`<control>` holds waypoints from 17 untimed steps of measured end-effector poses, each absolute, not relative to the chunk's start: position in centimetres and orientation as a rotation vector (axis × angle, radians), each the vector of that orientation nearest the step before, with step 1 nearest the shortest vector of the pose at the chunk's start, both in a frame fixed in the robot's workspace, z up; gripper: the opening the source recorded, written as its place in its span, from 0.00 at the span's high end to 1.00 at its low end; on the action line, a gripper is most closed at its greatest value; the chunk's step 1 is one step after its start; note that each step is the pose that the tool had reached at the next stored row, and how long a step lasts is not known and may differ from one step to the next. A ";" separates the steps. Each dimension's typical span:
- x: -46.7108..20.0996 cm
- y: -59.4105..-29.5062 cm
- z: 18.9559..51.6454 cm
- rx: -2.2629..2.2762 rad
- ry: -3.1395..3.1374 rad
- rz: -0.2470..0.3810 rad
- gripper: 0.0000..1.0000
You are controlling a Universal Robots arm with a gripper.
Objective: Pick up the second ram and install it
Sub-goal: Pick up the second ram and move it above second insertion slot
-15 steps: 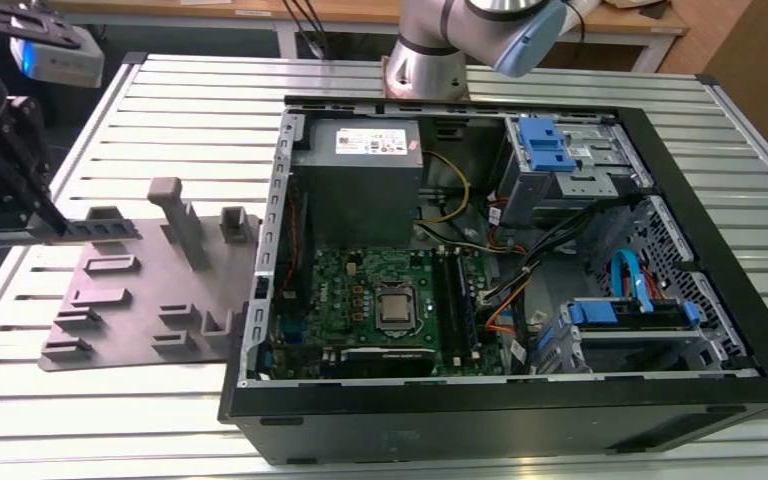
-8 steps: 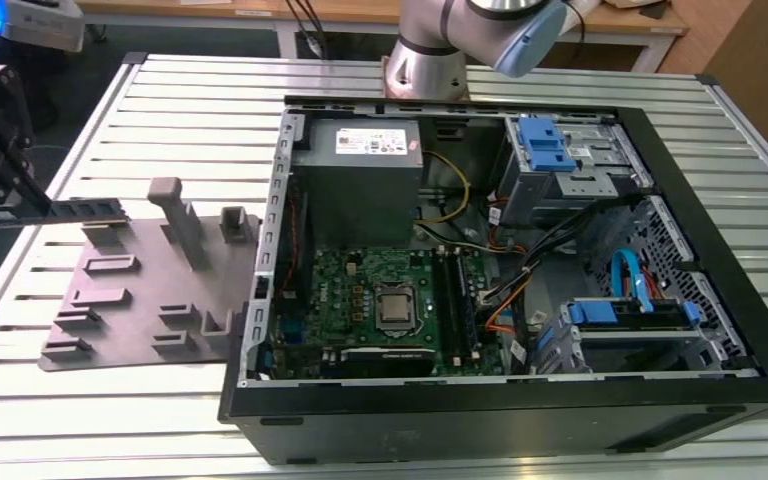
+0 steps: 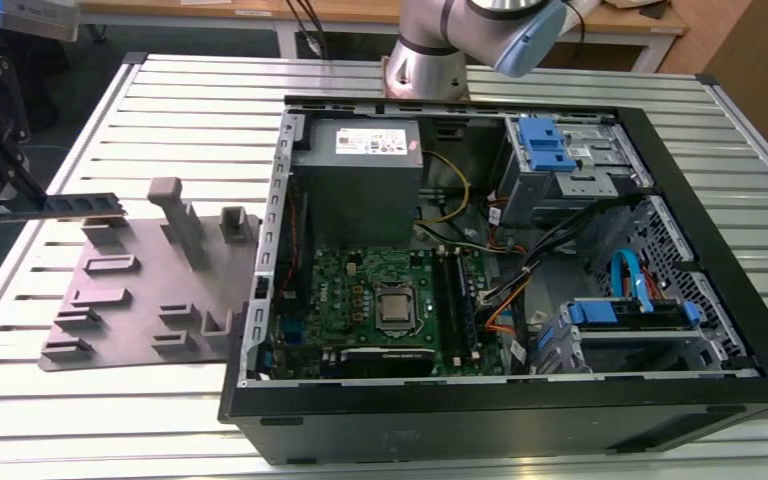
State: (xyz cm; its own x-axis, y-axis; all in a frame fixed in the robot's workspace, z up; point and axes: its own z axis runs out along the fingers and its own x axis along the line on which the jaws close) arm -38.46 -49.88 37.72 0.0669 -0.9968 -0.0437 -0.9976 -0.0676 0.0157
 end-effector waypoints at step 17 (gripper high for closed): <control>-32.0 -49.9 37.7 -2.281 2.132 0.067 0.89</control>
